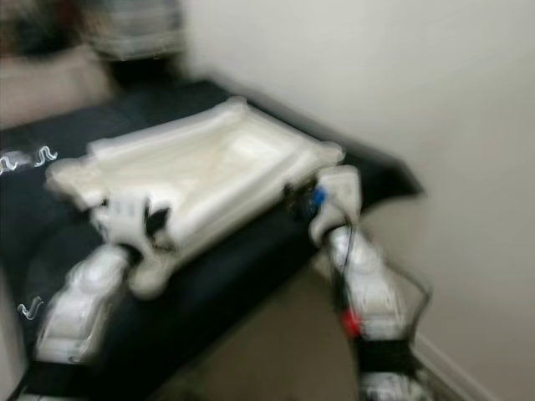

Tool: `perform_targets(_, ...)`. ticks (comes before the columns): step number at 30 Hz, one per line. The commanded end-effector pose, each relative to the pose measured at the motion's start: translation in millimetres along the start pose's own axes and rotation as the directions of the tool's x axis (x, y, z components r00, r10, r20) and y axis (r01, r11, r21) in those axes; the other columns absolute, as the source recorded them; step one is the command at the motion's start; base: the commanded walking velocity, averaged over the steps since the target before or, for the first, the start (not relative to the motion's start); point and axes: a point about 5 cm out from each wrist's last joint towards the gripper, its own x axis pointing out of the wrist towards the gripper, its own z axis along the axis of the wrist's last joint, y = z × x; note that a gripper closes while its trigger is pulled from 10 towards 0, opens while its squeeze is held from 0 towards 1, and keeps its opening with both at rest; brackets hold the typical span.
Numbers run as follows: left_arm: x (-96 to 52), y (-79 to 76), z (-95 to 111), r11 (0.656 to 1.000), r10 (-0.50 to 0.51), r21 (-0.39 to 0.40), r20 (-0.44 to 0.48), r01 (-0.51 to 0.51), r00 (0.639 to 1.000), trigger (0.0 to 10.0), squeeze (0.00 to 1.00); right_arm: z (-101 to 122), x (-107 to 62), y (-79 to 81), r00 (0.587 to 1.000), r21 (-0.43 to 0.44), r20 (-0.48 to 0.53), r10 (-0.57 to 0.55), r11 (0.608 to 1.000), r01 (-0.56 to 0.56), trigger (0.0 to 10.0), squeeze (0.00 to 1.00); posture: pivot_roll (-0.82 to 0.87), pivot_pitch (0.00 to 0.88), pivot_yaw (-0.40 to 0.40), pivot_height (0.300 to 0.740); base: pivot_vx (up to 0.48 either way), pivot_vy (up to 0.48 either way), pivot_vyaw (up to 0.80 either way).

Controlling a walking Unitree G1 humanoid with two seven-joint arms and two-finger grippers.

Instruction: Building children table

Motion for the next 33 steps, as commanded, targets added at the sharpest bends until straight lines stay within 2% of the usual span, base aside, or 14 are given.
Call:
perform_targets(1, -0.3, 0.8, -9, 1.000, -0.003, 0.006, -0.049, 0.003, 0.999, 10.0, 0.00, 1, 0.7, 0.3, 1.000, 0.004, 0.004, -0.002, 1.000, 0.002, 10.0, 0.00, -0.09, 0.000, -0.029, 0.740, -0.330, 0.000, 0.00)
perform_targets(19, -0.6, 0.2, -11, 1.000, -0.005, 0.003, -0.050, 0.005, 0.999, 10.0, 0.00, -6, 0.0, 0.2, 1.000, -0.001, -0.014, 0.001, 1.000, -0.001, 10.0, 0.00, -0.09, 0.000, -0.033, 0.740, -0.312, 0.000, 0.00)
perform_targets(21, -0.8, -0.2, -11, 1.000, -0.007, 0.001, -0.049, 0.007, 0.999, 10.0, 0.00, -12, -1.5, -0.1, 0.999, -0.007, -0.034, 0.006, 1.000, -0.006, 10.0, 0.00, -0.09, 0.000, -0.035, 0.740, -0.270, 0.000, 0.00)
perform_targets(22, -4.1, -1.6, -15, 0.999, -0.032, 0.002, -0.053, 0.032, 0.998, 10.0, 0.00, -26, -6.9, 2.7, 0.997, -0.012, -0.075, 0.023, 1.000, -0.024, 10.0, 0.00, -0.09, 0.000, -0.038, 0.740, 0.000, 0.000, 0.00)
perform_targets(23, -4.1, -1.6, -15, 0.999, -0.032, 0.002, -0.053, 0.032, 0.998, 10.0, 0.00, -26, -6.9, 2.7, 0.997, -0.012, -0.075, 0.023, 1.000, -0.024, 10.0, 0.00, -0.09, 0.000, -0.038, 0.740, 0.000, 0.000, 0.00)
perform_targets(24, -13.3, -3.8, -28, 0.998, -0.068, -0.010, -0.080, 0.067, 0.995, 10.0, 0.00, -46, -17.0, 10.8, 0.990, 0.001, -0.130, 0.057, 0.998, -0.057, 10.0, 0.00, -0.09, 0.000, -0.040, 0.740, 0.000, 0.000, 0.00)
perform_targets(25, -13.3, -3.8, -28, 0.998, -0.068, -0.010, -0.080, 0.067, 0.995, 10.0, 0.00, -46, -17.0, 10.8, 0.990, 0.001, -0.130, 0.057, 0.998, -0.057, 10.0, 0.00, -0.09, 0.000, -0.040, 0.740, 0.000, 0.000, 0.00)
perform_targets(26, -26.0, -7.2, -43, 0.994, -0.104, -0.032, -0.120, 0.101, 0.987, 10.0, 0.00, -64, -29.4, 22.1, 0.978, 0.030, -0.182, 0.103, 0.995, -0.100, 10.0, 0.00, -0.10, 0.000, -0.039, 0.740, 0.000, 0.000, 0.00)
perform_targets(27, -26.0, -7.2, -43, 0.994, -0.104, -0.032, -0.120, 0.101, 0.987, 10.0, 0.00, -64, -29.4, 22.1, 0.978, 0.030, -0.182, 0.103, 0.995, -0.100, 10.0, 0.00, -0.10, 0.000, -0.039, 0.740, 0.000, 0.000, 0.00)
perform_targets(29, -54.8, -18.1, -71, 0.985, -0.156, -0.099, -0.188, 0.139, 0.970, 10.0, 0.00, -86, -54.2, 50.1, 0.947, 0.111, -0.236, 0.219, 0.974, -0.198, 10.0, 0.00, -0.10, 0.000, -0.041, 0.740, 0.000, 0.000, 0.00)
perform_targets(31, -54.8, -18.1, -71, 0.985, -0.156, -0.099, -0.188, 0.139, 0.970, 10.0, 0.00, -86, -54.2, 50.1, 0.947, 0.111, -0.236, 0.219, 0.974, -0.198, 10.0, 0.00, -0.10, 0.000, -0.041, 0.740, 0.000, 0.000, 0.00)
perform_targets(32, -66.2, -24.3, -81, 0.981, -0.168, -0.136, -0.208, 0.142, 0.964, 10.0, 0.00, -92, -62.8, 60.7, 0.934, 0.120, -0.246, 0.261, 0.964, -0.238, 10.0, 0.00, -0.10, 0.000, -0.042, 0.740, 0.000, 0.000, 0.00)
perform_targets(33, -66.2, -24.3, -81, 0.981, -0.168, -0.136, -0.208, 0.142, 0.964, 10.0, 0.00, -92, -62.8, 60.7, 0.934, 0.120, -0.246, 0.261, 0.964, -0.238, 10.0, 0.00, -0.10, 0.000, -0.042, 0.740, 0.000, 0.000, 0.00)
